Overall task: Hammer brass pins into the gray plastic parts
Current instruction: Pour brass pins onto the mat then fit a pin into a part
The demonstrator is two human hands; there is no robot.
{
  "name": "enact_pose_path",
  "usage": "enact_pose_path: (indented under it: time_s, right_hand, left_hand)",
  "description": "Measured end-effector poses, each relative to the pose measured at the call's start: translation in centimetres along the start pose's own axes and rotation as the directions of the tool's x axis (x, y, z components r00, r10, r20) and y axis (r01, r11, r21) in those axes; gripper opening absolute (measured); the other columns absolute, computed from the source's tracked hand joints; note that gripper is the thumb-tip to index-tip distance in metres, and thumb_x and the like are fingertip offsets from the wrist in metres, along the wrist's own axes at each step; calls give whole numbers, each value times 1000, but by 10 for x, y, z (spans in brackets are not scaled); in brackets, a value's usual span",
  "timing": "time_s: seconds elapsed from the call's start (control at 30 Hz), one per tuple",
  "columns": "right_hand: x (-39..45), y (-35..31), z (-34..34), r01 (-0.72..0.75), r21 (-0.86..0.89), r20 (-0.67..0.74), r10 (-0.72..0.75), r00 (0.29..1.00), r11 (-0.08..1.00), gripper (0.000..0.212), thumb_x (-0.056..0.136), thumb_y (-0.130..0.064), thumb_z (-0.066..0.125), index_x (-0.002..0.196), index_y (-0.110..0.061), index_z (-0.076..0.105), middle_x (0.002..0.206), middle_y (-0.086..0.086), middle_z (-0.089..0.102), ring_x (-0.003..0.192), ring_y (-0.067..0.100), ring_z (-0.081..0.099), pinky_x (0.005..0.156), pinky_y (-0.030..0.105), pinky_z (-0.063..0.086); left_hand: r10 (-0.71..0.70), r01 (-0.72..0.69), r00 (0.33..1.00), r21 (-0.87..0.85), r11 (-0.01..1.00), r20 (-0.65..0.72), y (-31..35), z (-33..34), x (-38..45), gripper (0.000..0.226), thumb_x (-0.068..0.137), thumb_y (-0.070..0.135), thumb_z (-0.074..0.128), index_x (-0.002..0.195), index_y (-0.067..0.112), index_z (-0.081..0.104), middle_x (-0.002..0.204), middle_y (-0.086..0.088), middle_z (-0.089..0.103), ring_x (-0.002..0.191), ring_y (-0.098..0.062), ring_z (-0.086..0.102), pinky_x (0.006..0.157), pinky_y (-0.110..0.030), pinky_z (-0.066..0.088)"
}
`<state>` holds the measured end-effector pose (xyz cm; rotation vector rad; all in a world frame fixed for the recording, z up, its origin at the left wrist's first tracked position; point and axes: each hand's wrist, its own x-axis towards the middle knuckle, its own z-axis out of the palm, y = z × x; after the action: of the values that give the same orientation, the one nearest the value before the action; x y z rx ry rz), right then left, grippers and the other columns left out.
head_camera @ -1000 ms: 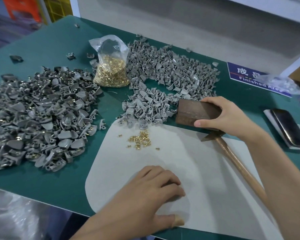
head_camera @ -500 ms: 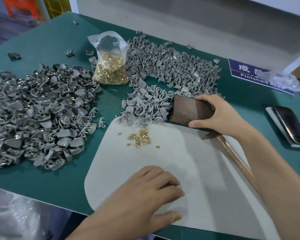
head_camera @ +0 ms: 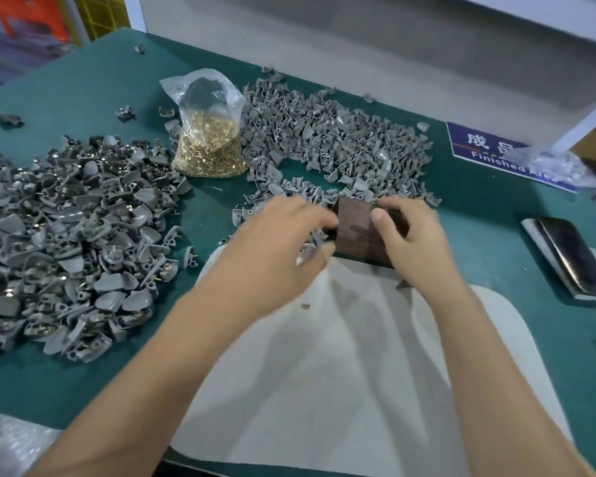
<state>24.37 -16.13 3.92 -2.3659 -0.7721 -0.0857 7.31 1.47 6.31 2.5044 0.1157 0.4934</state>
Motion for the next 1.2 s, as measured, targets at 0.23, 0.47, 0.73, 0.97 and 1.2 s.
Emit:
enact_pose_path:
  time_s: [0.23,0.47,0.73,0.97,1.2]
  right_hand:
    - [-7,-5,12,52,-124,-90,-63,994,991,32,104,-31,50,130,-17,64,126,4,61,122,25,49,104,43,41]
    - [-9,-8,13,21,-157,-104,-37,994,987,34,105,-31,47,131,-17,63,130,4,60,123,25,49,101,45,42]
    - [-13,-8,13,24,-183,-126,-48,991,983,32,105,-30,48,131,-21,64,132,0,60,126,23,48,106,46,38]
    - [-22,-16,15,221,-145,-192,-247,950,964,22,97,-20,60,116,-14,70,116,2,64,114,26,54,100,44,42]
    - [-24,-22,15,383,-99,-192,-395,898,918,16,97,-11,63,110,-6,73,109,6,69,106,30,58,98,42,45]
  left_hand:
    - [29,-93,962,223,970,272,-35,20,68,54,84,42,67,133,33,47,127,11,56,122,-15,44,99,-37,38]
    - [1,-53,979,248,967,205,-46,36,63,51,83,49,65,128,29,52,121,9,56,118,-18,46,96,-40,37]
    - [42,-75,988,222,972,151,-51,27,57,32,95,40,61,126,37,68,118,15,61,118,-13,44,100,-35,31]
    - [73,-90,992,165,982,106,-55,15,55,31,97,41,65,127,33,69,119,11,69,115,-16,51,100,-37,36]
    - [85,-92,995,133,987,53,-54,14,57,25,101,33,61,125,30,68,112,6,72,110,-19,58,100,-41,40]
